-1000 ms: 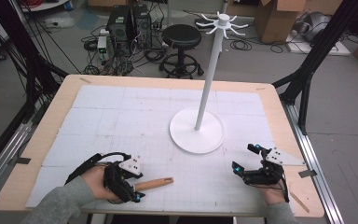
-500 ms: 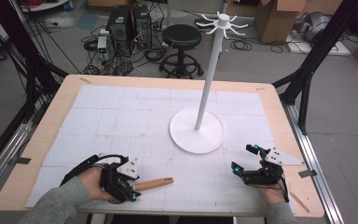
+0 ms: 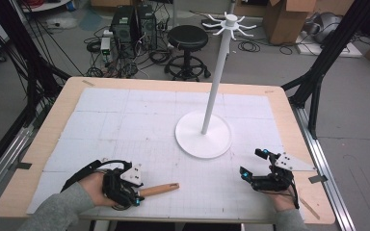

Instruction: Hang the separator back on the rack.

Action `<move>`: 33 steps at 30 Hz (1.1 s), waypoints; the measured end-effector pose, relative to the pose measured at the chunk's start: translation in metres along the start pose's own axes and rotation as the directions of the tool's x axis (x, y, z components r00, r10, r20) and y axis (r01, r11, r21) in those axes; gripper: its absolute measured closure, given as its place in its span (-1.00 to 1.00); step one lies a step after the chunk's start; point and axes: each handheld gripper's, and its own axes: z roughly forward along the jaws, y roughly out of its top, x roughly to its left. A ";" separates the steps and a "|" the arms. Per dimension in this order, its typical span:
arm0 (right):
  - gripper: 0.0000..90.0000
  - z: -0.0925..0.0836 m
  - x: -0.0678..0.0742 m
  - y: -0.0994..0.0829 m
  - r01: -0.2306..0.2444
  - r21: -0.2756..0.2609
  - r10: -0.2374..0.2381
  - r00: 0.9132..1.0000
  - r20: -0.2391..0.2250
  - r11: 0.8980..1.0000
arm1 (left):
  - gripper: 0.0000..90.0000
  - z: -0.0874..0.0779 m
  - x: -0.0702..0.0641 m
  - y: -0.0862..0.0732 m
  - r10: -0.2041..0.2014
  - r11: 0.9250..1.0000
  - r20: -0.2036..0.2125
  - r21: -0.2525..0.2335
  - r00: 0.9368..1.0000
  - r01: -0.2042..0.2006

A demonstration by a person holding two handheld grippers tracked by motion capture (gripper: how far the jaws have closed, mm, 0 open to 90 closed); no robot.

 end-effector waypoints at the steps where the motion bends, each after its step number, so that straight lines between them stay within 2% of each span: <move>1: -0.89 0.000 0.000 0.000 0.000 0.000 0.000 1.000 0.000 1.000 | 0.16 0.000 0.000 0.000 0.001 1.000 -0.001 0.001 1.000 -0.001; 22: -0.89 0.001 0.001 0.000 -0.001 0.001 0.001 1.000 -0.004 1.000 | 0.40 -0.001 -0.002 0.000 -0.004 1.000 -0.010 0.015 1.000 0.004; 33: -0.89 0.000 0.000 0.000 -0.007 -0.002 0.007 1.000 0.001 1.000 | 0.45 0.000 -0.003 0.002 -0.008 1.000 -0.011 0.023 1.000 0.008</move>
